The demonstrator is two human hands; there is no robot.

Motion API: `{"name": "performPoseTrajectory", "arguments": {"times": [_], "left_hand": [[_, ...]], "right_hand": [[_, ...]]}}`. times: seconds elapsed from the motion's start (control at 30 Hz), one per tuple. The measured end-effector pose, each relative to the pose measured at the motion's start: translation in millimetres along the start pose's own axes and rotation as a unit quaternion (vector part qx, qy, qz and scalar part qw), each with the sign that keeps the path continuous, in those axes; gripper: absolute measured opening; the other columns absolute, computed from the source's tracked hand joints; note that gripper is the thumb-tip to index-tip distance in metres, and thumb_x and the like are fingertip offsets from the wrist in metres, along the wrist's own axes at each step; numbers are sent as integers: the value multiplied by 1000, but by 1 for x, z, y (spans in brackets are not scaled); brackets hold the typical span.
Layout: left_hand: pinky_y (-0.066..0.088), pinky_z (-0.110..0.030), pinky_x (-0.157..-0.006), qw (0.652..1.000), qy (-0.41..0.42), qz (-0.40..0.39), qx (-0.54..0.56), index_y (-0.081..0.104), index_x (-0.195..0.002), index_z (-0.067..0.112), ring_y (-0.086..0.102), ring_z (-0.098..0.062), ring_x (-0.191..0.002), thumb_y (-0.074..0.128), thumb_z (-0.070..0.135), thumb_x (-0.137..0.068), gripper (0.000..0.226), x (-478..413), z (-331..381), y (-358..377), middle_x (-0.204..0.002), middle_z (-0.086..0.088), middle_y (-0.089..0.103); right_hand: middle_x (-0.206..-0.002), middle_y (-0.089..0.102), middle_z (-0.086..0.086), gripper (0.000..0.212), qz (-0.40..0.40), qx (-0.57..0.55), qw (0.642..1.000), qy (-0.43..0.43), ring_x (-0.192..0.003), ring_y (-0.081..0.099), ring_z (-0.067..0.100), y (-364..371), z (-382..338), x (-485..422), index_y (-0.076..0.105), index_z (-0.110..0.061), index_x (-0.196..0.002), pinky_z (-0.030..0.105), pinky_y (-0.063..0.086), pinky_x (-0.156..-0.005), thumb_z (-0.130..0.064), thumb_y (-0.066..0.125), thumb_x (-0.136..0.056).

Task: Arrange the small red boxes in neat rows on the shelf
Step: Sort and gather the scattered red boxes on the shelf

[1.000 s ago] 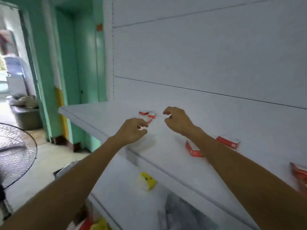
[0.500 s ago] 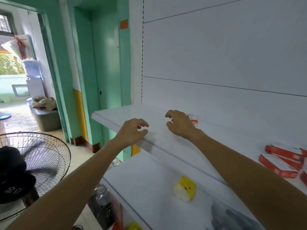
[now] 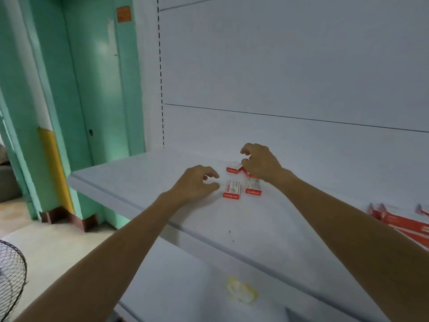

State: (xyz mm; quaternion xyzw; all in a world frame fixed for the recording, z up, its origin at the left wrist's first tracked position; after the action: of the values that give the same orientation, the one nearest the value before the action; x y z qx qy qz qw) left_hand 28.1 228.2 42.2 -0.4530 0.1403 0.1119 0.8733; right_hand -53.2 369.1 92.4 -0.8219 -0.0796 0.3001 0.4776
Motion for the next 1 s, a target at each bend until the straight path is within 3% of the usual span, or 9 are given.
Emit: {"name": "performPoseTrajectory", "arguments": {"times": [0.17,0.33,0.47,0.63,0.77,1.0], "left_hand": [[38,-24,-84,997,15,-72,35,56,-112,29,49,-10,-101,66,48,-76,42,-27,2,30,-122,5,53],[40,-27,-86,989,60,-132,-20,49,-123,30,50,-13,-102,66,66,-64,72,-36,6,53,-122,4,53],[45,-31,-85,983,117,-129,-54,53,-116,31,53,-16,-103,63,69,-64,66,-37,3,53,-116,2,60],[45,-33,-89,978,144,-142,-42,52,-119,27,52,-17,-105,63,68,-65,69,-34,-7,42,-118,0,58],[44,-32,-92,974,162,-152,-46,49,-126,22,50,-18,-111,64,68,-63,79,-30,-10,32,-125,-1,54],[39,-22,-71,964,223,-143,3,57,-111,22,49,-8,-86,64,70,-60,71,-11,26,25,-113,2,59]], "right_hand": [[-122,57,8,34,-20,65,996,66,-105,55,23,6,37,5,52,-11,-120,31,44,-81,-24,52,-89],[-113,61,7,35,-49,89,983,151,-97,58,23,19,55,17,56,-14,-110,30,43,-74,-40,53,-87],[-109,59,5,47,-83,115,970,197,-98,56,23,38,51,24,57,-13,-106,30,41,-73,-52,58,-81],[-111,60,8,35,-41,133,966,218,-96,56,24,41,37,34,56,-12,-107,28,40,-71,-38,55,-83],[-111,59,5,35,-25,147,960,236,-96,56,23,37,27,50,57,-15,-106,31,43,-77,-42,52,-84],[-113,60,1,41,-2,155,946,285,-100,55,21,-2,26,111,56,-21,-111,29,41,-79,-51,52,-83]]}}
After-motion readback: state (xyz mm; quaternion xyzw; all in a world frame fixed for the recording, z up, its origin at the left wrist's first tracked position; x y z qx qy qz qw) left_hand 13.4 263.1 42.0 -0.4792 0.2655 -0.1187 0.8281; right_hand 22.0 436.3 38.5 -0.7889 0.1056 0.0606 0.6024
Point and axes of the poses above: each hand's wrist, its own x-axis away from the middle knuckle, its own y-axis out of the palm, z = x × y, the point moved 8 cm from there along -x, towards the middle knuckle
